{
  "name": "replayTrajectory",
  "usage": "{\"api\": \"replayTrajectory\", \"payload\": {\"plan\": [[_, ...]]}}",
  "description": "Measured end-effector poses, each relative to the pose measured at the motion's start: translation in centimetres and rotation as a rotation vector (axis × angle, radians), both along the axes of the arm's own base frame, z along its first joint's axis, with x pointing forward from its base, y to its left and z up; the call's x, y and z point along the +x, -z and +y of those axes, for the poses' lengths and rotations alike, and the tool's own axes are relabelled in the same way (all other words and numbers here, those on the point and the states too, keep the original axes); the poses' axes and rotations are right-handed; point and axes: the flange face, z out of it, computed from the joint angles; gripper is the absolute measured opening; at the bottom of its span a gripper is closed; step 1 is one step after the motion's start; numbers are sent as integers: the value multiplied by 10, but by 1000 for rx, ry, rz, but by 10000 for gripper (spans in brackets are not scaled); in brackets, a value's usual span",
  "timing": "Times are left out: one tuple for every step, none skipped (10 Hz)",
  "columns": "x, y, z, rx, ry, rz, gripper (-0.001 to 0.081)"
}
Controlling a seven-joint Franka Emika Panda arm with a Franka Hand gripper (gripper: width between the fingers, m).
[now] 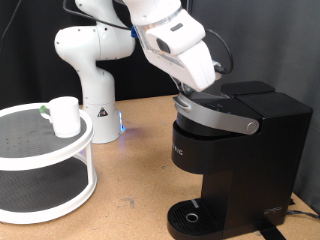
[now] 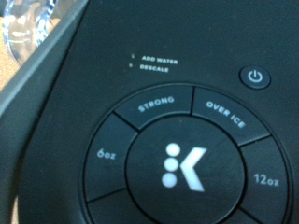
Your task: Make a cup of coffee with the keurig machine
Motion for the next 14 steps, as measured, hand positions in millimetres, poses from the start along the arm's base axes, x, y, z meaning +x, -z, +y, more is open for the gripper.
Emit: {"api": "replayTrajectory", "payload": {"plan": [[0,3,0,-2,2,2,0],[1,6,-1,-5,3,5,0],[1,9,-2,-9,5,6,0],[1,11,-3,-15,6,5,0],[1,15,-3,-21,7,5,0],[0,20,-4,-30,7,7,0],[0,27,-5,-39,9,9,0],[-1,32,-6,-46,10,8,0],[-2,35,-6,-48,10,7,0],[-2,36,-7,-49,9,3,0],[-2,36,-7,-49,8,2,0],[-2,35,-7,-47,8,2,0],[-2,35,-7,-35,8,-4,0],[-1,34,-7,-8,6,-16,0]]}}
